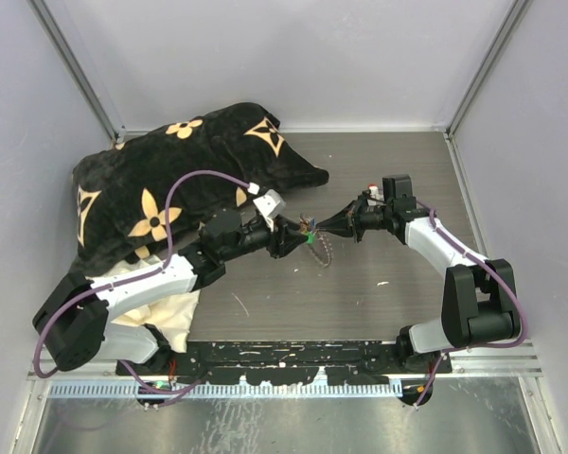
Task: Remove the keys from the keyring
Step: Remove the key from the keyring.
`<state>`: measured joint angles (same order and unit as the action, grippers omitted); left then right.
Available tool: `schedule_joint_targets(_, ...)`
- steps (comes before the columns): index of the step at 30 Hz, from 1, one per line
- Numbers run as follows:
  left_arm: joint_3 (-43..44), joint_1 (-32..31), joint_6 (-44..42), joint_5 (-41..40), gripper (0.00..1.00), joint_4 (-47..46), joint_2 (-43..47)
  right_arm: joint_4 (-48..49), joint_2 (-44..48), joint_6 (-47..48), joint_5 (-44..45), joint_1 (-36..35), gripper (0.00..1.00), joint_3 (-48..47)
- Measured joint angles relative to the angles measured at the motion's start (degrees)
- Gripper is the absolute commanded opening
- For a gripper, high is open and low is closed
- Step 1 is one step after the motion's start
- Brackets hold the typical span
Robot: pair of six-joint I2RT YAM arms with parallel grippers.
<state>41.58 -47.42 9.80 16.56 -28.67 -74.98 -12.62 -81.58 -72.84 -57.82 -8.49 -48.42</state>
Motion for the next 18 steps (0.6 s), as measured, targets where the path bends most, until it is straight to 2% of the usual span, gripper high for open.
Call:
schedule_joint_targets(11, 1.88, -4.46, -0.39, -7.67, 0.39, 2.69, -3.89, 0.28, 0.00, -0.33, -0.35, 0.00, 0.01, 0.22)
schedule_joint_targets(18, 3.30, -5.07, 0.04, -12.13, 0.37, 3.82, -4.02, 0.63, 0.00, -0.59, -0.35, 0.00, 0.01, 0.22)
